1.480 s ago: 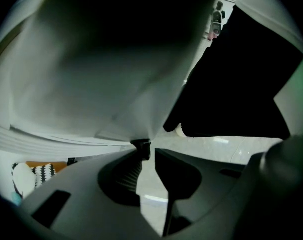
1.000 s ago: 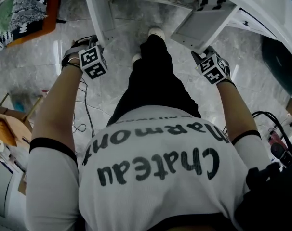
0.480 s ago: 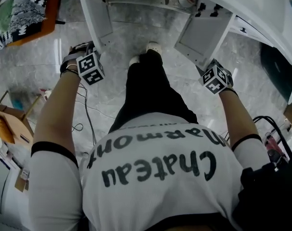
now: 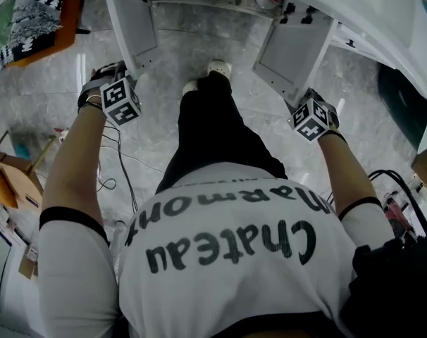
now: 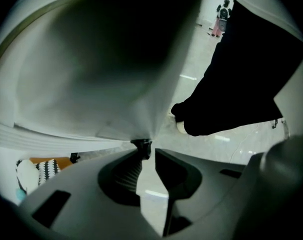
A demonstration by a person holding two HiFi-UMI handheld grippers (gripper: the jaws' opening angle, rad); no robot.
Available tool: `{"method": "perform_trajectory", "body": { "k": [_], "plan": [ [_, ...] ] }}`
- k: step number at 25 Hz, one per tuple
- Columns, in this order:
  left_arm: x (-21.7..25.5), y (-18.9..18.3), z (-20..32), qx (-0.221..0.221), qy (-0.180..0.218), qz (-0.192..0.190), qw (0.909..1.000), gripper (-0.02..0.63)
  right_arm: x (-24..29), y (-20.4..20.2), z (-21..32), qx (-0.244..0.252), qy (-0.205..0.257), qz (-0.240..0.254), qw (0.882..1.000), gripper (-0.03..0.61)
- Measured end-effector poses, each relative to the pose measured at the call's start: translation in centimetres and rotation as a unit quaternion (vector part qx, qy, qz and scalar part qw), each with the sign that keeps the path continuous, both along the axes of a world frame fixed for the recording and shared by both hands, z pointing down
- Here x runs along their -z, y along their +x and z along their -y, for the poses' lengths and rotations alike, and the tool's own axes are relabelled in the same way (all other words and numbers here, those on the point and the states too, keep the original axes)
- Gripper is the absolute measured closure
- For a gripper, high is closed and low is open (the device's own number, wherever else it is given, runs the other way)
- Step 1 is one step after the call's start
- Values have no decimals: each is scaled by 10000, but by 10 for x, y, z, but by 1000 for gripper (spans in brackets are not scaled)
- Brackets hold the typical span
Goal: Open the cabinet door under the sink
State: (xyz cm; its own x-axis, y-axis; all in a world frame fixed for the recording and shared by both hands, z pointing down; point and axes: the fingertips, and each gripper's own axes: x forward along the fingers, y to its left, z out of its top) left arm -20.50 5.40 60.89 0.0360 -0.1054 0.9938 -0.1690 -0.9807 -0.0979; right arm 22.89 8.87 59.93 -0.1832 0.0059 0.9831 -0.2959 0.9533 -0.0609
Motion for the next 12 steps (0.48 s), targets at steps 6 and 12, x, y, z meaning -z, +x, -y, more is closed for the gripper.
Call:
{"method": "perform_trajectory", "body": {
  "k": [6, 12],
  "plan": [
    [2, -4, 1, -216, 33, -9, 9998, 552, -2, 17, 0, 55, -12, -5, 10000, 522],
    [1, -9, -4, -950, -74, 116, 9954, 554, -1, 35, -4, 242, -111, -50, 9996, 522]
  ]
}}
